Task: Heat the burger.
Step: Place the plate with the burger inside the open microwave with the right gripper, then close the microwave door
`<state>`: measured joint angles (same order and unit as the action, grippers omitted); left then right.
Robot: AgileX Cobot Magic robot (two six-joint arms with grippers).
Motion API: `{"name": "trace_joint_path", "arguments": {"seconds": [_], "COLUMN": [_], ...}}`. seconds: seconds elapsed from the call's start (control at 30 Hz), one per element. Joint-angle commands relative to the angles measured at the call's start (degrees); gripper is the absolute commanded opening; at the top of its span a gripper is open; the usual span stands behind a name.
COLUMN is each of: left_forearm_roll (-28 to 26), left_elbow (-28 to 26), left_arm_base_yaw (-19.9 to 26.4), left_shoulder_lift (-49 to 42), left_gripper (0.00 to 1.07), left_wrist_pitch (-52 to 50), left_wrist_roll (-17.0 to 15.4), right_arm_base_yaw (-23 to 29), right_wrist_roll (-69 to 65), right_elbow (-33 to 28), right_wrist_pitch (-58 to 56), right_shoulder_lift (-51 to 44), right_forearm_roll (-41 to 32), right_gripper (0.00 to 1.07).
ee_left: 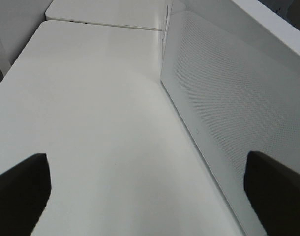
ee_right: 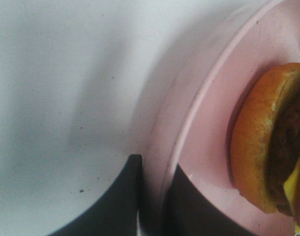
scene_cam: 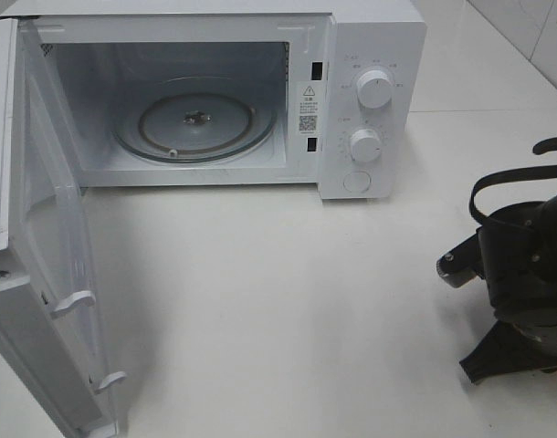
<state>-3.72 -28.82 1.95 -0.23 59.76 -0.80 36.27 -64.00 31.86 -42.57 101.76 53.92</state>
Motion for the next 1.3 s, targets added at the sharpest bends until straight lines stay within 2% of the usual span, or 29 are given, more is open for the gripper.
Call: {"name": "trace_joint_path", "arguments": {"seconds": [0.03,0.47,0.57,0.6,0.63,0.7,0.73,0.77,0.8,0.83,0.93,1.07,1.3], "left_forearm_roll": [-0.4,-0.4,-0.4,-0.4,-0.4,-0.4,-0.4,-0.4,-0.4,-0.4,-0.4,-0.4,-0.4], "left_elbow": [0.2,0.2,0.2,0.2,0.2,0.2,0.2,0.2,0.2,0.2,0.2,0.2,0.2], "left_arm_base_yaw": [0.2,0.2,0.2,0.2,0.2,0.2,0.2,0.2,0.2,0.2,0.2,0.2,0.2], "left_shoulder_lift": [-1.0,-1.0,-1.0,-1.0,-1.0,-1.0,-1.0,-1.0,-1.0,-1.0,-1.0,-1.0,-1.0], "left_gripper": [1.00,1.00,1.00,1.00,1.00,1.00,1.00,1.00,1.00,1.00,1.00,1.00,1.00], "left_wrist_pitch": [-0.6,-0.6,-0.6,-0.6,-0.6,-0.6,-0.6,-0.6,-0.6,-0.6,-0.6,-0.6,-0.6], "left_wrist_roll": [0.1,0.1,0.1,0.1,0.1,0.1,0.1,0.1,0.1,0.1,0.1,0.1,0.1], "right_arm_base_yaw": [-0.6,-0.9,-0.9,-0.9,-0.9,-0.9,-0.9,-0.9,-0.9,-0.9,-0.9,-0.9,-0.9], "right_wrist_roll": [-0.6,-2.6,-2.5,-1.8,-1.8,-0.5,-0.5,0.6,0.6,1.8,3.5,4.7,10.5], "right_elbow": [-0.2,-0.2,-0.2,-0.1,-0.1,-0.1,-0.1,-0.1,-0.1,-0.1,-0.1,-0.1,-0.1], "right_wrist_pitch": [-3.0,-0.6,0.6,1.8,1.8,3.3,3.3,3.8,3.8,4.0,4.1,4.2,4.7], "right_shoulder_lift": [3.2,5.3,5.7,5.7,5.7,5.7,5.7,5.7,5.7,5.7,4.6,2.3,-7.2], "right_forearm_roll": [1.9,2.5,1.8,0.8,0.8,-1.2,-1.2,-2.7,-2.7,-4.0,-5.1,-6.4,-10.5], "right_gripper": [0.01,0.06,0.12,0.19,0.19,0.31,0.31,0.39,0.39,0.45,0.50,0.50,0.50]}}
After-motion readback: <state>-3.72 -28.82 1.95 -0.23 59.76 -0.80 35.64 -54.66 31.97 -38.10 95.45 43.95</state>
